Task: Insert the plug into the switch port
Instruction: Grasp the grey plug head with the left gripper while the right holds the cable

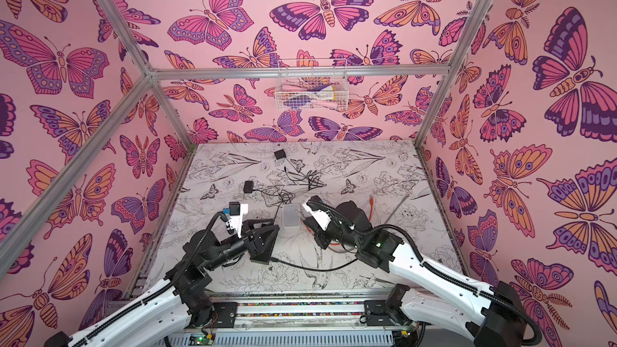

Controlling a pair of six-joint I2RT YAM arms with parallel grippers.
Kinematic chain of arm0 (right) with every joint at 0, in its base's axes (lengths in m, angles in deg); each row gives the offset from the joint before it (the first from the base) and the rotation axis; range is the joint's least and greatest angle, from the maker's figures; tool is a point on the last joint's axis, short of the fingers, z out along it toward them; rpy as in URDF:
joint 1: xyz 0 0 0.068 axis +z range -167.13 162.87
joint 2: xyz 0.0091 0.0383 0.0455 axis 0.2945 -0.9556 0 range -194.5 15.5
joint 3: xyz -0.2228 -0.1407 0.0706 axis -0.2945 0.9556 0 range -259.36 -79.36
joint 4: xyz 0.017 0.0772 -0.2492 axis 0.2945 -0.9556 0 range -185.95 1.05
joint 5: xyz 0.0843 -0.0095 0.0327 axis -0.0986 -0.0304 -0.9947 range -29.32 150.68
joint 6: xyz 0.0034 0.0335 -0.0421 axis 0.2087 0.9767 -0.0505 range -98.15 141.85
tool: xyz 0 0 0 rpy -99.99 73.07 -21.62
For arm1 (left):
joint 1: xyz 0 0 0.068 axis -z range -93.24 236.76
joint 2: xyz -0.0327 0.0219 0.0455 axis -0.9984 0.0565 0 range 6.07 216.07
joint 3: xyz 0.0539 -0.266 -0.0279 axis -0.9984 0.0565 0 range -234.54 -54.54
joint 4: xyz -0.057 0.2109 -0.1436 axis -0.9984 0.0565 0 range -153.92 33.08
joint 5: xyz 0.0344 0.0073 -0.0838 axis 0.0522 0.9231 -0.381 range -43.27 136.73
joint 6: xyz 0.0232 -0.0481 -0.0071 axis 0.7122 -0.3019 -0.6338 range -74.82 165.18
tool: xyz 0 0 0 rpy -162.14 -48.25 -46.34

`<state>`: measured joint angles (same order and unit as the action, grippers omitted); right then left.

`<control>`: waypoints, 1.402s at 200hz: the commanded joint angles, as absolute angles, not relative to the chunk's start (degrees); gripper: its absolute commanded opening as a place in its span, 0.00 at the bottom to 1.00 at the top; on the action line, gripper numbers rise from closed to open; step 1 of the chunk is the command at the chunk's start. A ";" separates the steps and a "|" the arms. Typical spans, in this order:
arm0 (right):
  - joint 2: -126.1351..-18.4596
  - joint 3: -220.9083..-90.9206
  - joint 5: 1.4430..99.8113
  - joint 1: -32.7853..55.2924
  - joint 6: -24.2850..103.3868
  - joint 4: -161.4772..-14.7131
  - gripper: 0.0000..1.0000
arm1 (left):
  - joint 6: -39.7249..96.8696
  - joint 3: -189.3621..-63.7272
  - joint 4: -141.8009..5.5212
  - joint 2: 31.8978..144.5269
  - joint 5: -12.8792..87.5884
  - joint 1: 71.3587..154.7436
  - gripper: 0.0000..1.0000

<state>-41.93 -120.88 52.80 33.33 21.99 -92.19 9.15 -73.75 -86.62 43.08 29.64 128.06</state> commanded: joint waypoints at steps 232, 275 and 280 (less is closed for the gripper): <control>-45.47 -121.55 53.99 41.13 22.64 -87.27 0.00 | 9.57 -76.30 -100.29 53.48 27.70 130.88 0.02; -44.93 -121.31 54.46 41.23 22.55 -87.26 0.00 | 10.02 -74.68 -100.32 50.92 30.47 131.19 0.00; -44.90 -121.29 54.44 41.23 22.55 -87.25 0.00 | 9.98 -74.67 -100.31 50.62 30.39 131.16 0.00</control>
<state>-45.23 -120.88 53.65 40.78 22.04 -88.21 9.15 -75.08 -97.33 52.66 29.84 130.73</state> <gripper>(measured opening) 0.080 0.091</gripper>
